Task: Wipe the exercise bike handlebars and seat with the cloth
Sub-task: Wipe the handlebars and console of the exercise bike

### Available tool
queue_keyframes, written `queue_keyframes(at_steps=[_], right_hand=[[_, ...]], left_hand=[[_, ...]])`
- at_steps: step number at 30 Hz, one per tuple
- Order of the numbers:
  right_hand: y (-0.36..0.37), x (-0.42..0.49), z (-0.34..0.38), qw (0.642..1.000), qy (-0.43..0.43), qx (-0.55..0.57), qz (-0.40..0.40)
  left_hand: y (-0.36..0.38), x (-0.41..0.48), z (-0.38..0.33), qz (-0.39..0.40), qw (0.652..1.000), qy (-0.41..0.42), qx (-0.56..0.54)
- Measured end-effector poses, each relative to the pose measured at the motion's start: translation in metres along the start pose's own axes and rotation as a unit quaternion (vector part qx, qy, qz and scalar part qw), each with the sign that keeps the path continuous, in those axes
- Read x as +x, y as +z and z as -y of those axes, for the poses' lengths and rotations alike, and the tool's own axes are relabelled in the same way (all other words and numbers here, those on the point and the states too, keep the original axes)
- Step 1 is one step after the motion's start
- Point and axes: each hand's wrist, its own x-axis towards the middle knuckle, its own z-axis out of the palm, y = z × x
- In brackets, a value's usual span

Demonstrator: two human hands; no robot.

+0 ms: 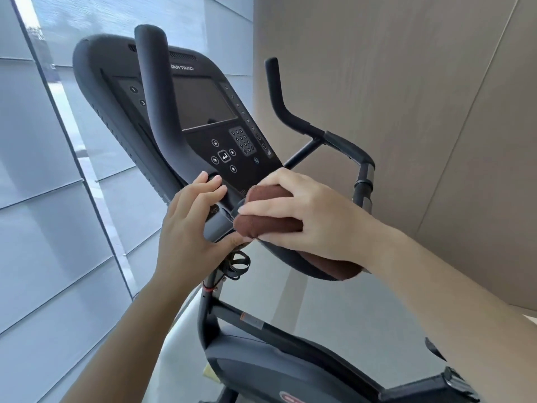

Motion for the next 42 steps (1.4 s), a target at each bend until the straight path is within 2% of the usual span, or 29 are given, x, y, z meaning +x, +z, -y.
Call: queue_keyframes(at_steps=[3, 8, 16, 21, 25, 28, 31, 34, 39, 42], right_hand=[[-0.004, -0.016, -0.010, 0.999, -0.031, -0.002, 0.032], [-0.013, -0.064, -0.030, 0.998, -0.052, 0.008, 0.025], [0.000, -0.010, -0.013, 0.997, -0.062, 0.039, -0.004], [-0.012, -0.049, -0.043, 0.991, -0.090, 0.085, 0.042], [-0.019, -0.032, -0.052, 0.979, -0.084, 0.169, 0.077], [-0.016, 0.001, -0.047, 0.964, -0.064, 0.257, 0.018], [-0.005, 0.043, -0.039, 0.955, -0.052, 0.286, -0.064], [0.008, 0.080, -0.032, 0.954, -0.007, 0.283, -0.096], [0.028, 0.119, -0.029, 0.969, 0.007, 0.235, -0.074], [0.030, 0.142, -0.030, 0.959, 0.029, 0.238, -0.149]], left_hand=[[-0.002, 0.001, -0.004, 0.006, 1.000, -0.016, 0.004], [-0.002, 0.001, -0.009, 0.012, 0.999, -0.041, 0.017], [-0.006, 0.003, -0.021, 0.004, 0.997, -0.065, 0.041], [-0.013, 0.005, -0.030, 0.024, 0.993, -0.098, 0.054], [-0.021, 0.007, -0.032, 0.053, 0.990, -0.100, 0.084], [-0.029, 0.010, -0.027, 0.060, 0.990, -0.100, 0.083], [-0.038, 0.020, -0.011, 0.050, 0.988, -0.118, 0.090], [-0.042, 0.036, 0.009, 0.066, 0.985, -0.128, 0.099], [-0.045, 0.057, 0.042, 0.090, 0.986, -0.121, 0.067], [-0.042, 0.063, 0.057, 0.095, 0.990, -0.094, 0.054]])
